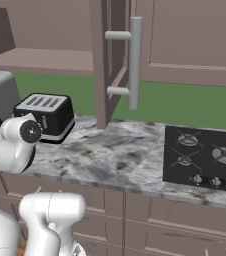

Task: Open the cabinet, pick the kettle from the cabinet, and place it in the sink.

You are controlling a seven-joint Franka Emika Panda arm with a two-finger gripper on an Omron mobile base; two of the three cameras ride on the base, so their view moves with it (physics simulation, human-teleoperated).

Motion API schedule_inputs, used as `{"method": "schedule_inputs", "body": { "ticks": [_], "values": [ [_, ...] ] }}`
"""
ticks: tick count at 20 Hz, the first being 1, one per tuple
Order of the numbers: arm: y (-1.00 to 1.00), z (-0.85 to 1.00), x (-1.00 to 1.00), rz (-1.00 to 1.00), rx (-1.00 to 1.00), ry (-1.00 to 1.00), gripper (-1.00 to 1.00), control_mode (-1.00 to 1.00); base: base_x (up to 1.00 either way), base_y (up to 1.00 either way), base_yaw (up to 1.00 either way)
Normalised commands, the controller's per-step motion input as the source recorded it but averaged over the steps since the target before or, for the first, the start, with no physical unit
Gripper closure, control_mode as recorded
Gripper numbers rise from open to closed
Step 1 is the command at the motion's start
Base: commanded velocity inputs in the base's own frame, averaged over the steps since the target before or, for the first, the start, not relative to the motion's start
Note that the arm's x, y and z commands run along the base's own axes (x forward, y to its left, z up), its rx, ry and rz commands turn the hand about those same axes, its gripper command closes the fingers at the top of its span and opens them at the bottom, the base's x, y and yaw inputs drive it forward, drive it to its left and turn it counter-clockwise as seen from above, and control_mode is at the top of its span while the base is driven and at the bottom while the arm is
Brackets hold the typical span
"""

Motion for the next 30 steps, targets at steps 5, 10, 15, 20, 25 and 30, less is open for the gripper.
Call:
{"method": "schedule_inputs", "body": {
  "ticks": [5, 10, 15, 20, 25, 30],
  "values": [
    [0.00, 0.00, 0.00, 0.00, 0.00, 0.00, 1.00, 1.00, -0.47, 0.00, 0.09],
    [0.00, 0.00, 0.00, 0.00, 0.00, 0.00, 1.00, 1.00, -0.46, 0.00, 0.06],
    [0.00, 0.00, 0.00, 0.00, 0.00, 0.00, 1.00, 1.00, -0.44, 0.00, 0.15],
    [0.00, 0.00, 0.00, 0.00, 0.00, 0.00, 1.00, 1.00, -0.32, 0.00, 0.59],
    [0.00, 0.00, 0.00, 0.00, 0.00, 0.00, 1.00, 1.00, -0.22, -0.06, 0.62],
    [0.00, 0.00, 0.00, 0.00, 0.00, 0.00, 1.00, 1.00, -0.35, -0.15, 0.54]
  ]
}}
